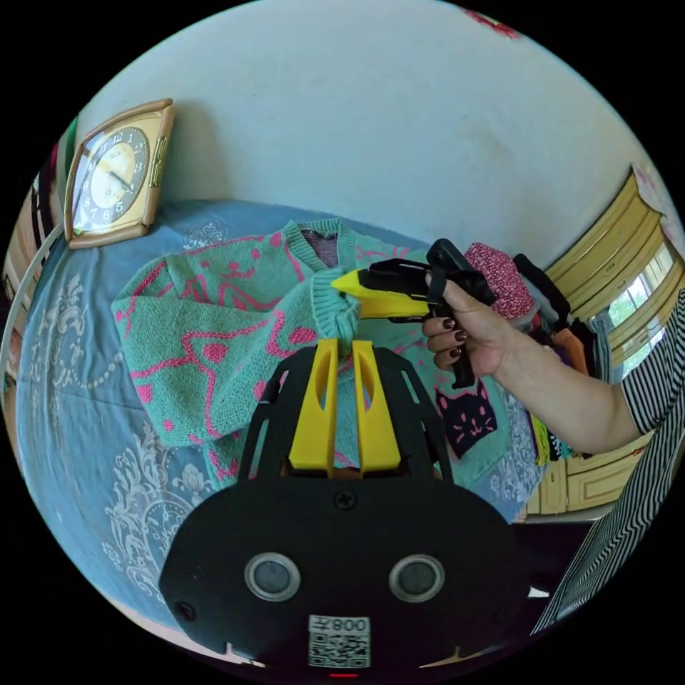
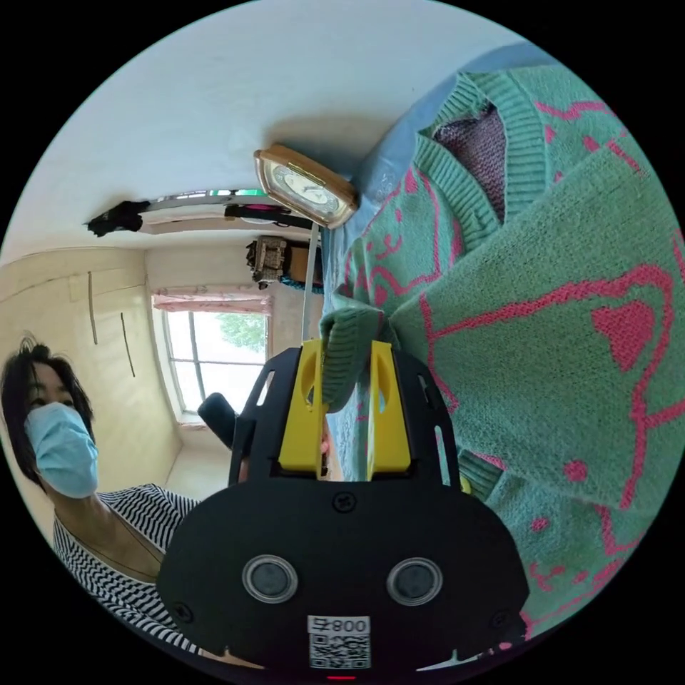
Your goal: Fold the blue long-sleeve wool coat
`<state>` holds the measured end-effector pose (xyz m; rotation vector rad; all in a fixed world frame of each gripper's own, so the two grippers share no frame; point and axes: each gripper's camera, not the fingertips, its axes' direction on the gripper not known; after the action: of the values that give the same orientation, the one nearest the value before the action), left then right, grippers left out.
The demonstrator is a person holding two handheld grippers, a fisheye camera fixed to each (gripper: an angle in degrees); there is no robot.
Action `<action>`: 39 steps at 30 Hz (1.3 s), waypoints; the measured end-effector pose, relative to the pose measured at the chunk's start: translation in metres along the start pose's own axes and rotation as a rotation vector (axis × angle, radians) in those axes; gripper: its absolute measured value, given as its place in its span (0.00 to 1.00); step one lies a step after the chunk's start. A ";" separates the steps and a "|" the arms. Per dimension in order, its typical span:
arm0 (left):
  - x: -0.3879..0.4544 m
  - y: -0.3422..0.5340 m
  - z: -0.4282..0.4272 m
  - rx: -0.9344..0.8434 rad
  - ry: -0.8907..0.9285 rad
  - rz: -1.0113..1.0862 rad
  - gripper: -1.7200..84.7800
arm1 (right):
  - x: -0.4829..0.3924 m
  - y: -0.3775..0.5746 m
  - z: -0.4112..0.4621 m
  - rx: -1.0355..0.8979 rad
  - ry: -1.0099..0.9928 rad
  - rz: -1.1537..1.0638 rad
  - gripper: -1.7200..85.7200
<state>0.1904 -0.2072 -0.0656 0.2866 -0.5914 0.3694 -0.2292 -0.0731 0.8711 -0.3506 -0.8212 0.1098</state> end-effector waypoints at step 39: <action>0.116 -0.217 0.094 -0.073 0.268 0.094 0.07 | 0.113 0.162 -0.322 0.228 0.305 0.037 0.05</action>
<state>0.3241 -0.4060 0.0433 0.1361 -0.3546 0.4674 0.0896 0.0197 0.6912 -0.1615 -0.4946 0.1781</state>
